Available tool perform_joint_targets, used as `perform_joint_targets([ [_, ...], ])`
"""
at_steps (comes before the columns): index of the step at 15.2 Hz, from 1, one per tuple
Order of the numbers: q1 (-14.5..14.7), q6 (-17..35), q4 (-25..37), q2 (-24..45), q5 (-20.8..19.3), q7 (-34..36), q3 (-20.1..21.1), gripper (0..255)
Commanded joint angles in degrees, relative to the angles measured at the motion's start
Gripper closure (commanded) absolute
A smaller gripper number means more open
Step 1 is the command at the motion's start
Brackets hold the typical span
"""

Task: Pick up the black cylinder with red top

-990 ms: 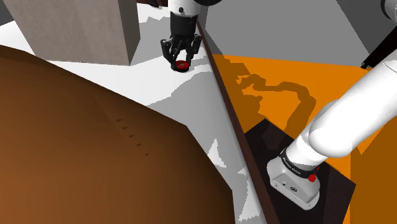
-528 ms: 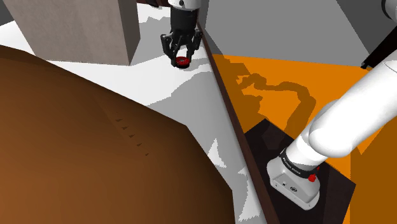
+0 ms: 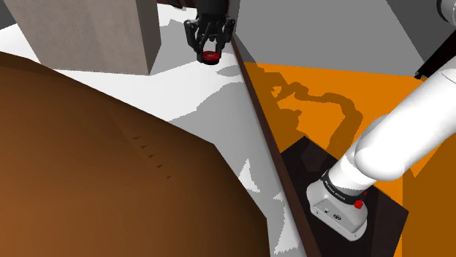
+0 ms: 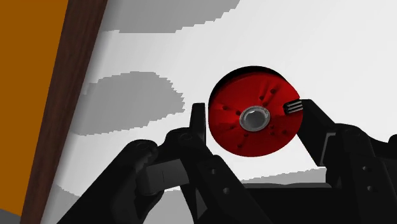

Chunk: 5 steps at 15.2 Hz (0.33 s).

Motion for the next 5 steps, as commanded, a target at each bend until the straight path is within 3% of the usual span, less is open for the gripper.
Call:
perform_joint_targets([
  [1,0.0,-1.6,1.7,0.2,-0.1,0.1,0.0,255],
  [5,0.0,-3.3,3.7,0.5,-0.2,0.1,0.1,255],
])
